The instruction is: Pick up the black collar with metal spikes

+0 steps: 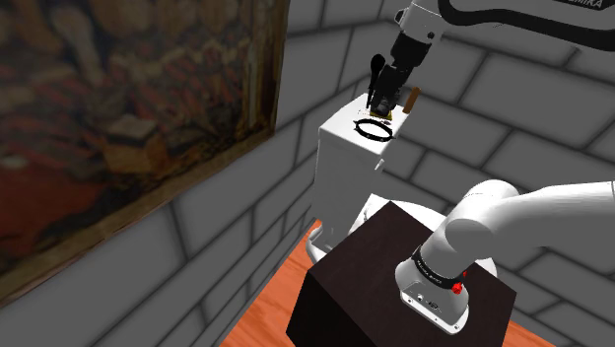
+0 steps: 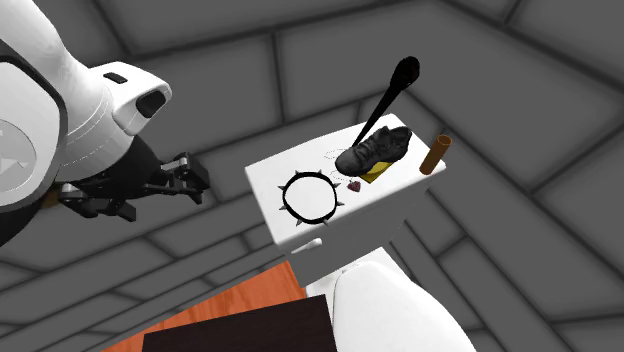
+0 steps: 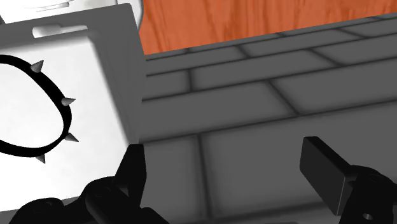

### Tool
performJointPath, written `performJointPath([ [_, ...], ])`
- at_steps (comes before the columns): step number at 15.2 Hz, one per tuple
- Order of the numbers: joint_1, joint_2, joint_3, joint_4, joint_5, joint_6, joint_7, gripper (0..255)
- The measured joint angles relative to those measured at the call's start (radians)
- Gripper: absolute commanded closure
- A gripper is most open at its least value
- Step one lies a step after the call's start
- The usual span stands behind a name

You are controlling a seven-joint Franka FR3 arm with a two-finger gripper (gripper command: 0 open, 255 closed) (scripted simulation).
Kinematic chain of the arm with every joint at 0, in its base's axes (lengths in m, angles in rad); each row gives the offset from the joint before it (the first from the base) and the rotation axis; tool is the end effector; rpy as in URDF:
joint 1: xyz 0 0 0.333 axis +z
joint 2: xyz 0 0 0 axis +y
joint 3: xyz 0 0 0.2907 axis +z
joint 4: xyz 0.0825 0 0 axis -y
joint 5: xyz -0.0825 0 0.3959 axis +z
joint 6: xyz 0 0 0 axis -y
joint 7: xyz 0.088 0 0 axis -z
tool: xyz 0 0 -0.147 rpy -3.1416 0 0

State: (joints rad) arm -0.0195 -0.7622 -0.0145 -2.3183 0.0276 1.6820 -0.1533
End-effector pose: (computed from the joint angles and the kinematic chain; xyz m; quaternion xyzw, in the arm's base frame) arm 0.3592 -0.0092 0.5538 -0.9960 -0.0605 -0.0643 0.0129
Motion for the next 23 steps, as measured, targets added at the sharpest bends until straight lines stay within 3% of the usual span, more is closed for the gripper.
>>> performJointPath([
  [11, -0.052, 0.199, -0.127, -0.039, -0.037, 0.177, -0.098, 0],
  [23, -0.098, 0.540, -0.274, 0.044, -0.011, 0.355, -0.240, 0],
])
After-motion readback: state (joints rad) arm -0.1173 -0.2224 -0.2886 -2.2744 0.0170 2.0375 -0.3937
